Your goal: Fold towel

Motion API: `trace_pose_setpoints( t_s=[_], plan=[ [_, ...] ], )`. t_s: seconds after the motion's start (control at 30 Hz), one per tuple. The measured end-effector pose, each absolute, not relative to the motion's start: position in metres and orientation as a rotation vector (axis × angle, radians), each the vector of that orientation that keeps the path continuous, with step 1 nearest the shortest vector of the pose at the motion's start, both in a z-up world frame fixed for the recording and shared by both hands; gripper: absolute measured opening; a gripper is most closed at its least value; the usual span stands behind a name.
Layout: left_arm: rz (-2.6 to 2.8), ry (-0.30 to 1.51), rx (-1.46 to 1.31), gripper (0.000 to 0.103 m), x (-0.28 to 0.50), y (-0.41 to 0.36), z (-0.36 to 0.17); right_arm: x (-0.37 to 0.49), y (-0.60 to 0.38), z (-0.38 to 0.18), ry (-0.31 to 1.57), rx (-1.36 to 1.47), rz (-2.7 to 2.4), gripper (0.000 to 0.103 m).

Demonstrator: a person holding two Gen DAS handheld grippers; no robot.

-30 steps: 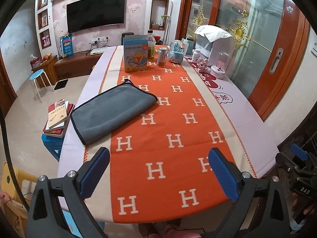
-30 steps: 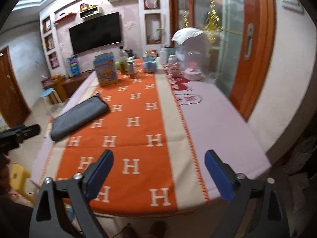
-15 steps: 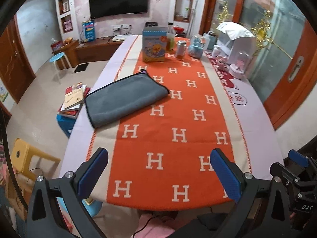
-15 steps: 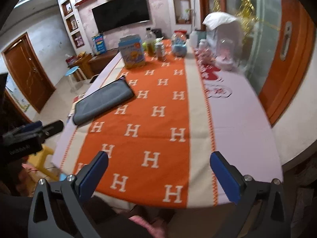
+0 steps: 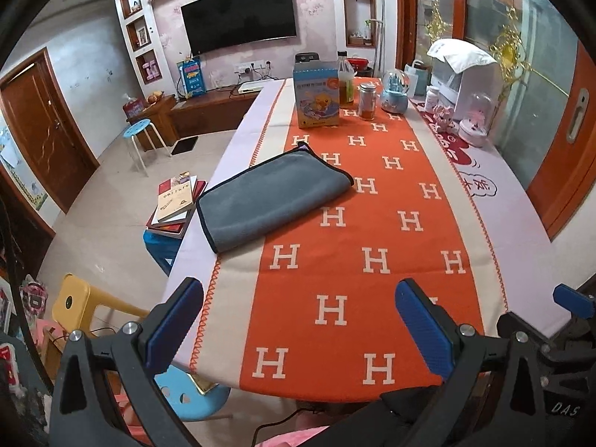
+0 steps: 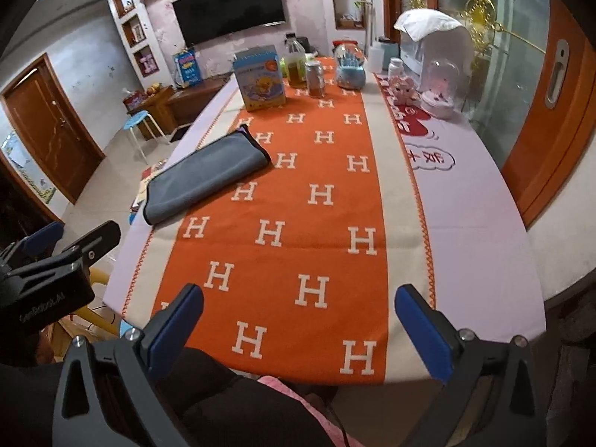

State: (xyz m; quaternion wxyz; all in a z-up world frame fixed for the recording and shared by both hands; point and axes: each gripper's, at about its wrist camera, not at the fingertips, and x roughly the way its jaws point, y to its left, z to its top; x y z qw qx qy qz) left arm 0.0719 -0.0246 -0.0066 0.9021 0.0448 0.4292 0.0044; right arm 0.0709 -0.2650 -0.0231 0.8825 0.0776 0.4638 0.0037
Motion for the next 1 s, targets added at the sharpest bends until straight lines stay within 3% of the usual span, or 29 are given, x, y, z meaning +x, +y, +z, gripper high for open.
trace_pose_setpoints(
  t_s=[1.0],
  plan=[
    [-0.029,0.888,0.09,0.102,0.07,-0.025,-0.011,0.065,-0.255,-0.026,0.996,0.139,-0.055,0.103]
  ],
)
